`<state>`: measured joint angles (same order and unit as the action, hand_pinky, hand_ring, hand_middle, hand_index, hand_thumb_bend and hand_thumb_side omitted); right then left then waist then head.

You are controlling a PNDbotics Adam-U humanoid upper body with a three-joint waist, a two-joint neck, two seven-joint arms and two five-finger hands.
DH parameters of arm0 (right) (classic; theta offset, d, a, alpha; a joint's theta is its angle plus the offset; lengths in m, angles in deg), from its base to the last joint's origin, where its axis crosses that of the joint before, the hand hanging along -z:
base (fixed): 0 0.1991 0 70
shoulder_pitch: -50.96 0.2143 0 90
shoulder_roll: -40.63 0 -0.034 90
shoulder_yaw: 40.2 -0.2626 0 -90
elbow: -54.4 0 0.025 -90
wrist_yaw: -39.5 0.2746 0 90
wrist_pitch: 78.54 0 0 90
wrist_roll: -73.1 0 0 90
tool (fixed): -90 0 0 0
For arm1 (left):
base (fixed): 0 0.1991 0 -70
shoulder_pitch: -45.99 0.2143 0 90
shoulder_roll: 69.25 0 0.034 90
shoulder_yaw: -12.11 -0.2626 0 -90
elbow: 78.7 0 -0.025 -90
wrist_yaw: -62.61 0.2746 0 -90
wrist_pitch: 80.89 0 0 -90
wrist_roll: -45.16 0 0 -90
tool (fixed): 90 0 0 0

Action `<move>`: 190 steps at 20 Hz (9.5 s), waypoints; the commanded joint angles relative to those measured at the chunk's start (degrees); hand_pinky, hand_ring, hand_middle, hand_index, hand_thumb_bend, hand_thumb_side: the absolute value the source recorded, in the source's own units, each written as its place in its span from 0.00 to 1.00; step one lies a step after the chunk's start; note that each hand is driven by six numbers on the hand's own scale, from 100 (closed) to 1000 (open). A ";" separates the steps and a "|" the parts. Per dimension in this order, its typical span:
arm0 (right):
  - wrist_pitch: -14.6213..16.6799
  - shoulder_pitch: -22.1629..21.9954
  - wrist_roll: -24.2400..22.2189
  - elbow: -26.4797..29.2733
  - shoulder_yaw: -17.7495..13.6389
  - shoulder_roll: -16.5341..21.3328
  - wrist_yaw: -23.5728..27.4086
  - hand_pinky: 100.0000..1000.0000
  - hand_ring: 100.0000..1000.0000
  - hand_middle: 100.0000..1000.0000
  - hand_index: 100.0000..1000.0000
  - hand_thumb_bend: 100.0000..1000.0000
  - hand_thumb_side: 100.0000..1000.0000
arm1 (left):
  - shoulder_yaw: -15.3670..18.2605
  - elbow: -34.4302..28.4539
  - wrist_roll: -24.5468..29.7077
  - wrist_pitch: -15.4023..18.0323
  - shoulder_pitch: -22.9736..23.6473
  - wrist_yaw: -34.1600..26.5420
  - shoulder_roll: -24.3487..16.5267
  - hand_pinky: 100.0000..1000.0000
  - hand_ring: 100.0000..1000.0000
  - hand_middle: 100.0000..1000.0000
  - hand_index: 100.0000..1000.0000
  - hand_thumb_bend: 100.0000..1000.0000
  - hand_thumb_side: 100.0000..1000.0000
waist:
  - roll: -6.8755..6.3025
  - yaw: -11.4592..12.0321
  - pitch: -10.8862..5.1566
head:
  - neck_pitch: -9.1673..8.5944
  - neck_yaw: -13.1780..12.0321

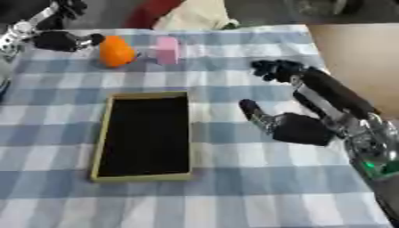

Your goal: Pick up objects on the table and place them in the box.

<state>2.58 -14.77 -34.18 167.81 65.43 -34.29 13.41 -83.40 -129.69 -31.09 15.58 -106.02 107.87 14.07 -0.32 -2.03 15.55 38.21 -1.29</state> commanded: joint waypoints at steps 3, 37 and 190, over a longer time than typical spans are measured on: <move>0.17 1.06 -0.24 1.18 -0.15 0.57 0.34 0.84 0.82 0.81 0.96 0.18 0.76 | 1.66 3.08 -1.50 0.14 -2.25 3.31 0.70 0.79 0.73 0.70 0.87 0.48 0.59 | -0.06 -0.37 -0.81 | -0.62 -0.36; 0.24 1.41 -0.32 1.18 -0.07 -0.05 0.71 0.84 0.82 0.81 0.96 0.15 0.77 | 3.79 9.49 -18.94 -4.89 -0.39 12.40 5.42 0.65 0.50 0.45 0.66 0.11 0.38 | 0.03 -1.33 0.42 | -1.63 -0.72; 9.44 37.25 0.44 -58.60 -10.15 -6.53 -12.92 0.89 0.87 0.85 0.95 0.44 0.67 | -8.59 -56.77 12.63 -1.09 24.87 -37.44 -8.47 0.78 0.70 0.62 0.83 0.24 0.72 | 4.17 19.89 4.32 | -3.02 12.30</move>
<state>11.74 21.38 -33.75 108.80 55.77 -42.10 -0.09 -92.86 -186.10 -18.58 14.29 -80.57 70.86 6.42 4.35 17.73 20.93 34.80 10.73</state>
